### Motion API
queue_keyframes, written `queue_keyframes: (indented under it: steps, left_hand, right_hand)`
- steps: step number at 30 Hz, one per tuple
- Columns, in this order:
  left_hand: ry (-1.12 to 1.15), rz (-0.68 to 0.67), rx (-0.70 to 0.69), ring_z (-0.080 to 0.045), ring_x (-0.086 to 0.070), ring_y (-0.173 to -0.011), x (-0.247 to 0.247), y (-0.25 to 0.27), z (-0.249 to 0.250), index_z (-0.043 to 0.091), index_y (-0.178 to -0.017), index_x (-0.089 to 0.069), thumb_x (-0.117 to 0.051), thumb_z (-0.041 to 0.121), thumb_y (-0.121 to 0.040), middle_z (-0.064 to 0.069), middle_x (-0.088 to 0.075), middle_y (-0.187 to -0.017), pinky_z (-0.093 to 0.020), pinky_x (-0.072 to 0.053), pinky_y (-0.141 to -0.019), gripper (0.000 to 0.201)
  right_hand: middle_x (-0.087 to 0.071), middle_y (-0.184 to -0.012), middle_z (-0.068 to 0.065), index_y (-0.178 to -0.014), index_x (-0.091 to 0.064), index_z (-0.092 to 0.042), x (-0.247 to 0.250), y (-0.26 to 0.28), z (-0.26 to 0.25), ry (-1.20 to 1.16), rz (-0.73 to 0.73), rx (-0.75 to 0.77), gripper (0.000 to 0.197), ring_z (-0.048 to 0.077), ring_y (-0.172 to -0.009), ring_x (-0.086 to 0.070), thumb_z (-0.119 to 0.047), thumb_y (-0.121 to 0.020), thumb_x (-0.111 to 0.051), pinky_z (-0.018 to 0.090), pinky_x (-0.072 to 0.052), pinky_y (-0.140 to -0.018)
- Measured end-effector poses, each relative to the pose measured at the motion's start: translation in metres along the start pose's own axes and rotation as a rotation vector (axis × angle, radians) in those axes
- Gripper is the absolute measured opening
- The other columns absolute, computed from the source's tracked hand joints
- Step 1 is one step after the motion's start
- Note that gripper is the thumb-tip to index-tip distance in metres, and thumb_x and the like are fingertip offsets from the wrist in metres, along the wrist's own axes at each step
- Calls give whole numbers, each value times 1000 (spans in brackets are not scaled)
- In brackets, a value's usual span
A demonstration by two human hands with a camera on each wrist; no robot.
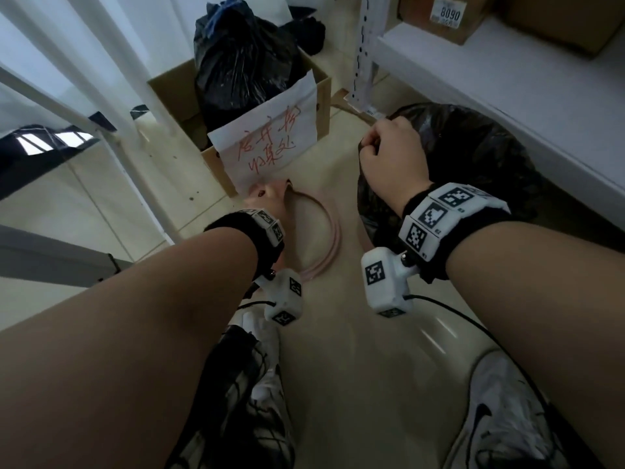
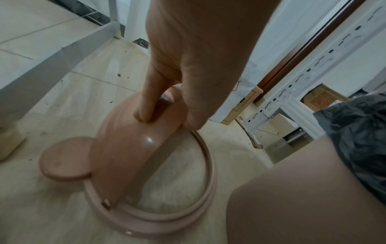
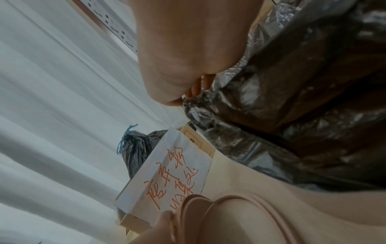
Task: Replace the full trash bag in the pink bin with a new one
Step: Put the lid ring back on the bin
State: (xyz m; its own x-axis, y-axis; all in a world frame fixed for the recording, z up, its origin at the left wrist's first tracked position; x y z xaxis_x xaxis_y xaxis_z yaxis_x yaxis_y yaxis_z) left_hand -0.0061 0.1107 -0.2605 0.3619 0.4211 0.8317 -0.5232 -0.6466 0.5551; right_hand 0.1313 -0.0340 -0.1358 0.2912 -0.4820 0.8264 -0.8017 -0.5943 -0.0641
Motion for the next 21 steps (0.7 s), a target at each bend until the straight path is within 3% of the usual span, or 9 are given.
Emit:
queue_keyframes:
  steps: [3,9,12,14,18,21]
  left_hand:
    - [-26,113,5,-39,-44,-127,15,3,0,3,-144,-19,-39,10,-97,-23,-36,-143,-44,-43,-102,51]
    - [-131,239,-106,-37,-46,-126,82,20,-11,-3,-138,-32,-21,9,-102,-24,-46,-138,-43,-38,-104,40]
    - [-219,350,-163,-38,-52,-119,130,40,-2,-3,-134,-36,-26,8,-101,-23,-50,-132,-43,-44,-88,37]
    - [-224,436,-188,-38,-56,-110,169,63,7,-1,-127,-41,-32,9,-98,-23,-56,-123,-39,-39,-74,33]
    - [-344,649,-306,-39,-60,-104,228,115,32,2,-120,-45,-37,6,-95,-20,-60,-114,-38,-36,-68,27]
    - [-315,819,-470,-38,-60,-101,251,163,52,4,-119,-43,-36,6,-96,-19,-56,-115,-40,-34,-65,24]
  right_hand:
    - [-52,-116,14,-95,-61,-8,2,4,-4,14,-10,39,18,32,-106,-51,-13,-86,-47,44,-43,-96]
    - [-51,-114,10,-103,-58,-11,22,13,-12,23,-30,120,19,27,-105,-52,-12,-86,-48,44,-43,-97]
    - [-52,-117,8,-111,-55,-14,45,14,-19,14,-9,114,25,25,-107,-52,-12,-87,-50,44,-41,-100]
    - [-53,-117,8,-109,-55,-14,65,14,-26,-37,-19,103,23,24,-106,-53,-13,-87,-50,39,-43,-96]
    - [-57,-95,3,-93,-54,-19,94,13,-39,-49,-131,84,3,20,-90,-56,-20,-92,-51,24,-35,-74]
    - [-55,-93,1,-93,-52,-17,126,17,-46,-53,-84,68,6,24,-92,-56,-23,-92,-50,26,-37,-73]
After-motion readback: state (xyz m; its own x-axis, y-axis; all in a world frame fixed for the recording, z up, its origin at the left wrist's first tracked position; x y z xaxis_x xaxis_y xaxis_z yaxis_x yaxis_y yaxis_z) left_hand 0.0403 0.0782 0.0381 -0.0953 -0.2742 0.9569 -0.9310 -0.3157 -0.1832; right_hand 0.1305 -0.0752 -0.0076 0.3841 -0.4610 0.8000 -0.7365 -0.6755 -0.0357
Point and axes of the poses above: each hand's wrist, its own y-axis away from the middle knuckle, its own x-axis out of the back of the hand, z = x × y, the point moved 6 cm from there along -y, towards the middle knuckle
